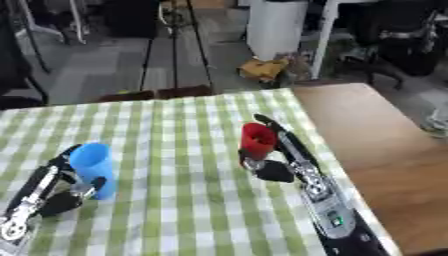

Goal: Pour the contents of one cup into another cup.

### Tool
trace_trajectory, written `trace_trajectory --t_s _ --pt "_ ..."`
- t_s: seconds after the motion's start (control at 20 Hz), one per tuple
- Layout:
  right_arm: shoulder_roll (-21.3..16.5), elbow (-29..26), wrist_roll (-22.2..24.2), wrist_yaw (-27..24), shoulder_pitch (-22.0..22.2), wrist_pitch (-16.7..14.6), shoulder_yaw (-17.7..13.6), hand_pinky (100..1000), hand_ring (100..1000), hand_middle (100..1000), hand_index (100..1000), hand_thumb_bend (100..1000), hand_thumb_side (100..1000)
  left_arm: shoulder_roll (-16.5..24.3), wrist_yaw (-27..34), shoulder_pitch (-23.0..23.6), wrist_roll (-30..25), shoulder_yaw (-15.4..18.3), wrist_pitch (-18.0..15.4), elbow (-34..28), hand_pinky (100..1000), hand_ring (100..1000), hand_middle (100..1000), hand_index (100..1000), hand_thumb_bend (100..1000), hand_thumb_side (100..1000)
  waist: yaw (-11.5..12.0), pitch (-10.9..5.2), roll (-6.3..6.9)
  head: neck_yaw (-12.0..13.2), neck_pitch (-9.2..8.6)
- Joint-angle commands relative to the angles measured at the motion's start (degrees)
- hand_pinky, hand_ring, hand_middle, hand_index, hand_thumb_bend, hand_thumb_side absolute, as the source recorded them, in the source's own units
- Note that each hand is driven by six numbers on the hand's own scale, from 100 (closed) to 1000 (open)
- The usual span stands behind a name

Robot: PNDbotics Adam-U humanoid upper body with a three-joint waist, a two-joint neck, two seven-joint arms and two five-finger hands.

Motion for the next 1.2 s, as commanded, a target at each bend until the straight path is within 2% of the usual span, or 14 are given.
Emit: trace_trajectory --t_s 0.05,0.35,0.85,1.0,1.05,1.2 --pt "-0.75 -1.34 -0.22 -0.62 -1.06 0.05 -0.02 519 488 396 990 100 174 0.06 0.46 -1.69 -0.26 0.46 -0.77 -0.34 613 708 746 967 528 566 -0.18 -0.69 -0.01 0.18 -0.64" --pt "-0.73 -1.34 -0.26 -0.7 -1.14 0.06 0.01 518 488 396 990 100 179 -0.39 0.63 -2.25 -0.59 0.57 -1.73 0.57 605 700 741 967 512 558 -0.55 -0.58 -0.02 0.2 -0.76" --pt "-0.68 -1.44 -0.25 -0.87 -1.3 0.15 0.03 516 488 394 990 100 186 -1.05 2.93 -2.9 -1.49 0.71 -3.62 2.29 565 669 718 969 403 521 -1.06 -0.19 0.06 0.3 -1.17" --pt "-0.67 -1.46 -0.32 -0.92 -1.35 0.22 -0.01 515 485 394 989 100 188 -1.2 3.87 -3.0 -1.93 0.74 -4.03 2.75 561 666 716 970 362 508 -1.18 -0.11 0.1 0.29 -1.25" --pt "-0.66 -1.48 -0.34 -0.93 -1.36 0.23 0.0 515 483 393 989 100 187 -1.24 4.21 -3.03 -2.04 0.74 -4.17 2.82 553 658 709 970 303 485 -1.22 -0.09 0.11 0.28 -1.25" --pt "-0.64 -1.49 -0.36 -0.96 -1.38 0.28 0.0 514 481 393 989 100 193 -1.32 5.34 -3.08 -2.06 0.79 -4.43 3.06 526 630 690 966 226 462 -1.33 -0.06 0.18 0.33 -1.36"
